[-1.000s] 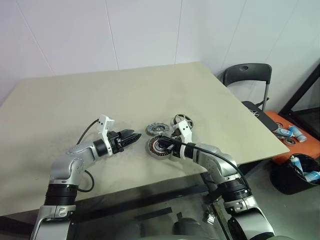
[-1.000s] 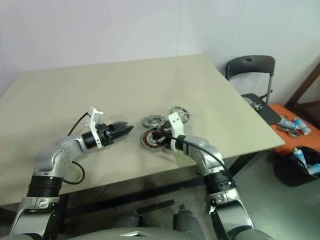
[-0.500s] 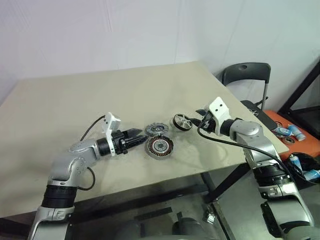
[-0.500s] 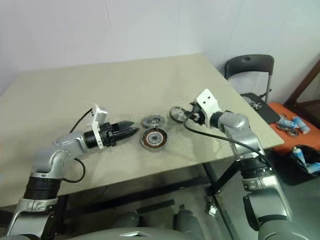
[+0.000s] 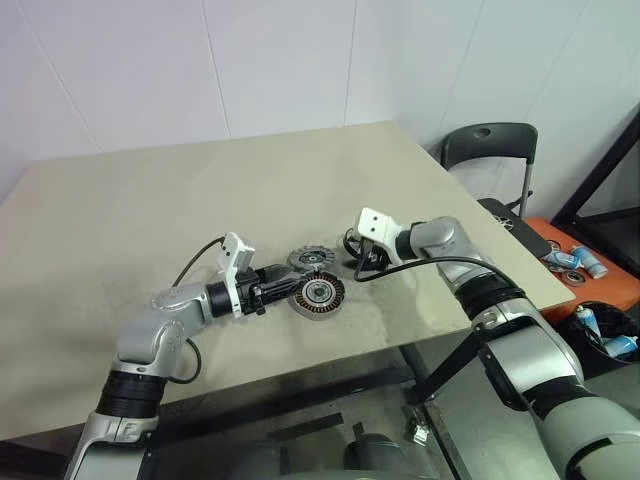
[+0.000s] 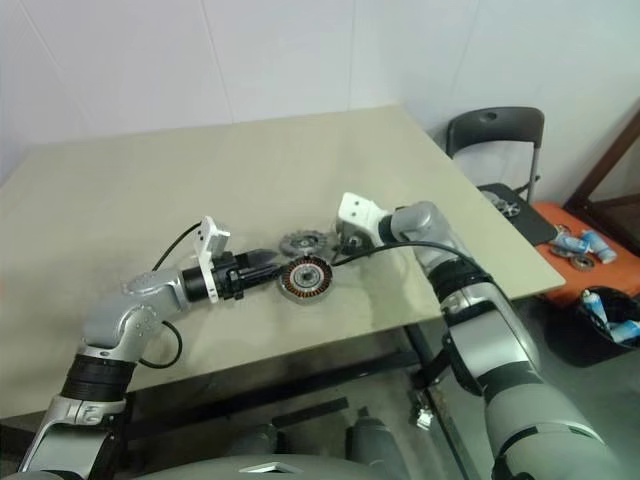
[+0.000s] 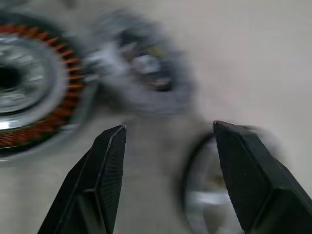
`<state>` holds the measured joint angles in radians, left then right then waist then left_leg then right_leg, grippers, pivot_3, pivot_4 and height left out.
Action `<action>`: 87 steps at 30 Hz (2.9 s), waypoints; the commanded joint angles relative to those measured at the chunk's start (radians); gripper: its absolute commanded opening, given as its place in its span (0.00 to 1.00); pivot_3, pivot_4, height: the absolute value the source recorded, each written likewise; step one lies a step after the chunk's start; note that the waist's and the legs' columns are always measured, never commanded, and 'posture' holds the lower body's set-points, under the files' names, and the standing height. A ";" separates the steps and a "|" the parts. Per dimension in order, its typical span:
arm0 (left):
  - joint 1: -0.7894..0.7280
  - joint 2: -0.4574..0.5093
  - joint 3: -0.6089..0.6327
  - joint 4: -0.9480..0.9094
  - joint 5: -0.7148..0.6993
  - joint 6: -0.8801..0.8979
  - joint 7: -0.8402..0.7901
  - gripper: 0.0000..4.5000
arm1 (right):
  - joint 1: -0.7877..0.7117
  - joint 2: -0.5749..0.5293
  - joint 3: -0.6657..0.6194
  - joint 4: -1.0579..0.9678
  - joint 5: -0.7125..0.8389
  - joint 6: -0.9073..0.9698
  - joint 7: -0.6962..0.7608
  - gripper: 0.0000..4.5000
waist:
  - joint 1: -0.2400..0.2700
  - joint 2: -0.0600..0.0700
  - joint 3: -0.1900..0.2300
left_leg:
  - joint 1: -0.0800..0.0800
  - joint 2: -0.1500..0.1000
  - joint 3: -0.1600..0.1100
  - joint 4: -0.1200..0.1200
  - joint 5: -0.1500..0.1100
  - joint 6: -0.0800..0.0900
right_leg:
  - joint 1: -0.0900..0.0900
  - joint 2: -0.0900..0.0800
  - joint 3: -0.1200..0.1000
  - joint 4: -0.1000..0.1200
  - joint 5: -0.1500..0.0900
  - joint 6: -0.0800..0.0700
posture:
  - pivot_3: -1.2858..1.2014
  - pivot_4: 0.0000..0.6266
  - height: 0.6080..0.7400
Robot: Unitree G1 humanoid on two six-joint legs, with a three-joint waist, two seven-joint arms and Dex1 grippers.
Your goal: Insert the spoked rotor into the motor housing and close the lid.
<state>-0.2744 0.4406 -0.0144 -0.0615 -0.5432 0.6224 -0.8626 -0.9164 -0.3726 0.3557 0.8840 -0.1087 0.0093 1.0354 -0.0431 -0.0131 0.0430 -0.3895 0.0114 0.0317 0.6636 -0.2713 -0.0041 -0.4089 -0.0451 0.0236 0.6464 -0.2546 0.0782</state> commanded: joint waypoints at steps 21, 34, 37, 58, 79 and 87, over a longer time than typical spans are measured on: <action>0.032 -0.002 0.019 -0.073 -0.001 -0.010 0.031 0.60 | -0.077 0.023 -0.087 0.122 -0.040 -0.071 -0.075 0.66 | -0.001 0.002 0.001 | 0.000 0.000 -0.001 0.000 0.000 -0.001 | 0.000 -0.003 0.000 0.001 0.000 -0.002 | 0.52 0.00 1.00; 0.041 -0.002 0.018 -0.081 0.001 -0.001 0.041 0.60 | -0.063 0.003 -0.085 0.158 -0.075 -0.087 -0.075 0.66 | -0.002 0.002 0.001 | 0.000 0.000 -0.001 0.000 0.000 -0.001 | -0.001 -0.003 0.001 0.001 -0.001 -0.004 | 0.52 0.00 1.00; 0.043 -0.003 0.019 -0.079 0.002 -0.003 0.041 0.60 | -0.058 0.004 -0.085 0.158 -0.082 -0.084 -0.069 0.66 | -0.002 0.002 0.001 | 0.000 0.000 -0.001 0.000 0.000 -0.001 | -0.001 -0.003 0.001 0.001 -0.001 -0.004 | 0.52 0.00 1.00; 0.054 -0.011 0.018 -0.095 0.001 -0.001 0.071 0.60 | -0.050 0.012 -0.073 0.216 -0.150 -0.120 -0.188 0.14 | -0.001 0.002 0.001 | 0.001 0.000 -0.001 0.000 0.000 -0.002 | 0.000 -0.003 0.000 0.001 0.000 -0.005 | 0.52 0.00 1.00; 0.050 -0.018 0.017 -0.034 0.018 -0.049 0.070 0.60 | -0.044 0.022 -0.072 0.225 -0.160 -0.121 -0.229 0.00 | -0.001 0.002 0.001 | 0.002 0.000 -0.001 0.001 0.001 -0.001 | 0.002 -0.001 0.000 0.001 0.001 -0.003 | 0.52 0.00 1.00; 0.044 -0.019 0.014 -0.001 0.026 -0.071 0.054 0.60 | 0.077 -0.103 -0.028 -0.145 -0.094 -0.058 0.159 0.00 | 0.000 0.002 0.001 | 0.002 -0.001 -0.001 0.001 0.000 -0.001 | 0.002 0.000 -0.001 0.001 0.001 -0.002 | 0.52 0.00 1.00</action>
<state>-0.2119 0.4225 -0.0066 -0.0532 -0.5203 0.5746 -0.8002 -0.8615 -0.4450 0.3096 0.8750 -0.2423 -0.0827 1.0667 -0.0431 -0.0112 0.0438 -0.3878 0.0108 0.0310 0.6641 -0.2711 -0.0048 -0.4072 -0.0453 0.0229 0.6472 -0.2537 0.0767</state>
